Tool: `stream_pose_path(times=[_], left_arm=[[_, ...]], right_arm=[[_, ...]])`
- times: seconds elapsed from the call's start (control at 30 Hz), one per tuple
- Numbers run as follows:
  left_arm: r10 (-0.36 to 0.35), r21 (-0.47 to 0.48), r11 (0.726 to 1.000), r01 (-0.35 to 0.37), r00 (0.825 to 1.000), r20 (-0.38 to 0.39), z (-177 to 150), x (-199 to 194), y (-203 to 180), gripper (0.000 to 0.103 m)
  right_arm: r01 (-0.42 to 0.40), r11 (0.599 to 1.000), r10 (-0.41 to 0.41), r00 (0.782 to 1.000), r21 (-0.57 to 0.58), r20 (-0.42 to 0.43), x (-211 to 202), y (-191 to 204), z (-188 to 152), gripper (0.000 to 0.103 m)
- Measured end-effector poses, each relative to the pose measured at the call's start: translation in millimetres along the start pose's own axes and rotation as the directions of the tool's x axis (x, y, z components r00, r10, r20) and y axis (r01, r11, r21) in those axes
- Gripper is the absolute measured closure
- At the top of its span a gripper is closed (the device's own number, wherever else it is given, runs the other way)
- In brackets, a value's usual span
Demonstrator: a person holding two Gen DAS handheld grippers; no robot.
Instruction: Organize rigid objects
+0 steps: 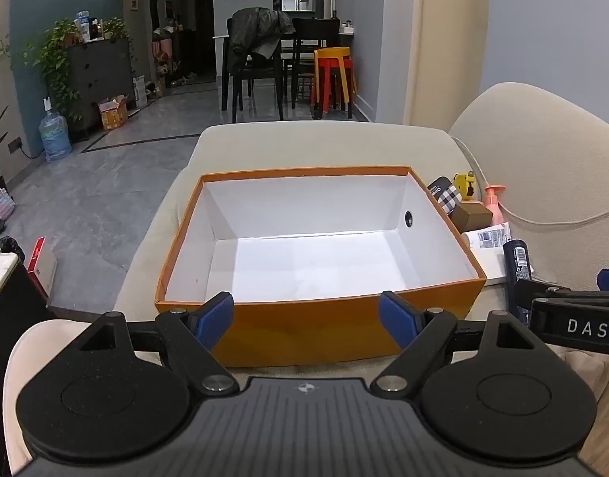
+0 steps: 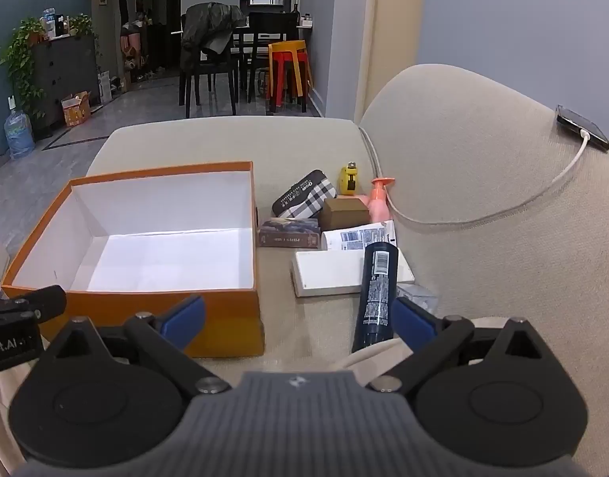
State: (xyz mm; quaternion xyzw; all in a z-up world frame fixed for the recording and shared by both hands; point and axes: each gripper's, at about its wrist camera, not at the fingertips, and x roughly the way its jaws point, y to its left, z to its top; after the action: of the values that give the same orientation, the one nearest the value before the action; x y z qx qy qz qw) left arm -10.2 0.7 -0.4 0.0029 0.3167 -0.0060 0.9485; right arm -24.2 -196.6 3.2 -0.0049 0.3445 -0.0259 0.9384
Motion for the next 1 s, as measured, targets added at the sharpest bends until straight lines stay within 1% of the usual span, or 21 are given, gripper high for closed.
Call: stream_pose_path(times=[0.03,0.17,0.23,0.4,0.43,1.0], left_arm=[[0.008,0.001,1.000,-0.008,1.000,-0.029,4.4,7.3,-4.3,0.006],[0.007,-0.003,1.000,-0.007,0.999,-0.036,4.0,8.4,-8.4,0.006],[0.008,-0.007,1.000,-0.008,0.999,-0.039,4.8,9.9,0.0,0.006],[0.008,-0.005,1.000,-0.008,0.999,-0.037,5.7,10.3,-0.9,0.006],[0.009,-0.004,1.000,-0.009,0.999,-0.036,5.7,10.5,-1.3,0.006],[0.016,-0.005,1.000,-0.017,0.999,-0.034,5.2,14.1,-0.9,0.006]], right_arm=[[-0.001,1.000,0.001,1.000,0.002,0.001,0.1,-0.1,-0.1,0.005],[-0.003,1.000,0.003,1.000,0.000,0.002,-0.8,0.8,-0.2,0.005],[-0.005,1.000,0.005,1.000,0.000,0.001,-0.4,0.9,-0.5,0.005],[-0.008,1.000,0.008,1.000,-0.007,0.015,-3.3,0.8,-5.0,0.005],[-0.007,1.000,0.007,1.000,-0.003,0.004,0.0,2.1,-4.4,0.005],[-0.009,1.000,0.009,1.000,0.008,-0.008,1.6,1.3,-3.4,0.005]])
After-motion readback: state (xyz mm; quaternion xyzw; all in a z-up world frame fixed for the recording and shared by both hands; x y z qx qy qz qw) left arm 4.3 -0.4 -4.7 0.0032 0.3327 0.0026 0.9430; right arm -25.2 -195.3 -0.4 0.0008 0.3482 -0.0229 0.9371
